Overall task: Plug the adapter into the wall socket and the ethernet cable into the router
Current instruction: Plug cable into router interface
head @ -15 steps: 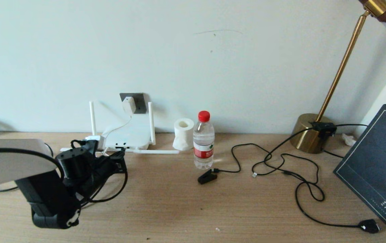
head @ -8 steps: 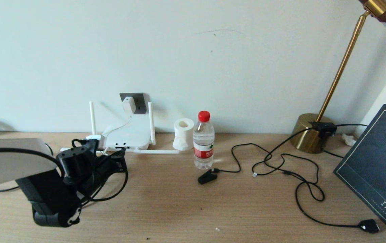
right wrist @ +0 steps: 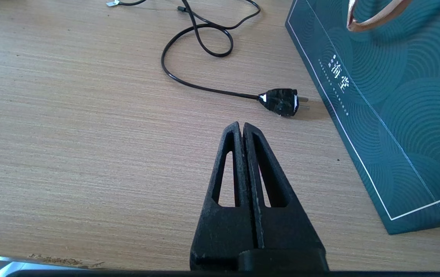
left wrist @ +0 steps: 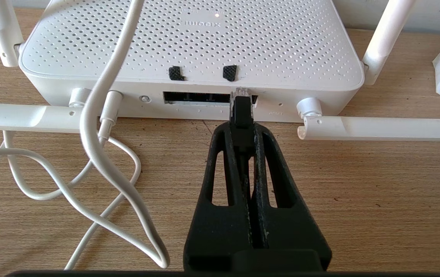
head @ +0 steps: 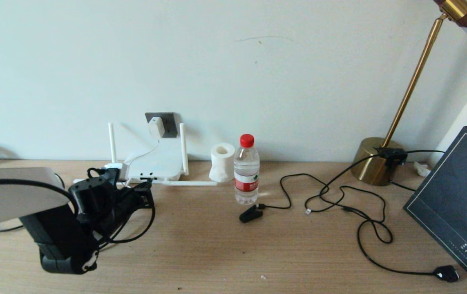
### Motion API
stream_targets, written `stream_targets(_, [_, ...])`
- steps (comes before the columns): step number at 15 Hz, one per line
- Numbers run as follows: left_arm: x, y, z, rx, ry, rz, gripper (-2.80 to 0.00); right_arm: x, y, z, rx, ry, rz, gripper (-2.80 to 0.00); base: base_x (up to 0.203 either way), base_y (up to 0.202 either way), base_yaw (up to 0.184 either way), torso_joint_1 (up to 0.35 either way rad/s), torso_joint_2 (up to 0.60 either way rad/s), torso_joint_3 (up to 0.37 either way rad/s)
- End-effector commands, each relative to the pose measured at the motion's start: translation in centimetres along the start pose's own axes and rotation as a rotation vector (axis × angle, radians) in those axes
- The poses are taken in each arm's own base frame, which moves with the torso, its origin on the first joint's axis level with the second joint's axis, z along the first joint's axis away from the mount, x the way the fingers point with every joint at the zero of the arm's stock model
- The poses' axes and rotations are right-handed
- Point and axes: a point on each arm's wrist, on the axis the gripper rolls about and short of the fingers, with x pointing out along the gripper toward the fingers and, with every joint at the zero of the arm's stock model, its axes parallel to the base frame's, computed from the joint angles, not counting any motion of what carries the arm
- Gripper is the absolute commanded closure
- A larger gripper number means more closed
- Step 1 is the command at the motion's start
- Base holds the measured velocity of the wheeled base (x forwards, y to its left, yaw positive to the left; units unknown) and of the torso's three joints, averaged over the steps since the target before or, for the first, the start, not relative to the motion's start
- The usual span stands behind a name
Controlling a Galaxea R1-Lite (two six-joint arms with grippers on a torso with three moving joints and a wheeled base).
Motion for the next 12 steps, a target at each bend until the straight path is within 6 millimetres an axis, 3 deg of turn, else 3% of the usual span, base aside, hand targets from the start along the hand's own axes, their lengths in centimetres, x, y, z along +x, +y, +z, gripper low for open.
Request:
stream_targets(1, [0.03, 0.00, -0.20, -0.001, 0.000, 0.000, 0.00, 0.01, 0.00, -0.01, 0.000, 0.003, 0.002, 0.00, 0.000, 0.000, 0.000, 0.000, 0.00, 0.000])
stream_targets(12, [-0.14, -0.06, -0.39, -0.001, 0.010, -0.001, 0.00, 0.01, 0.00, -0.01, 0.000, 0.003, 0.002, 0.00, 0.000, 0.000, 0.000, 0.000, 0.00, 0.000])
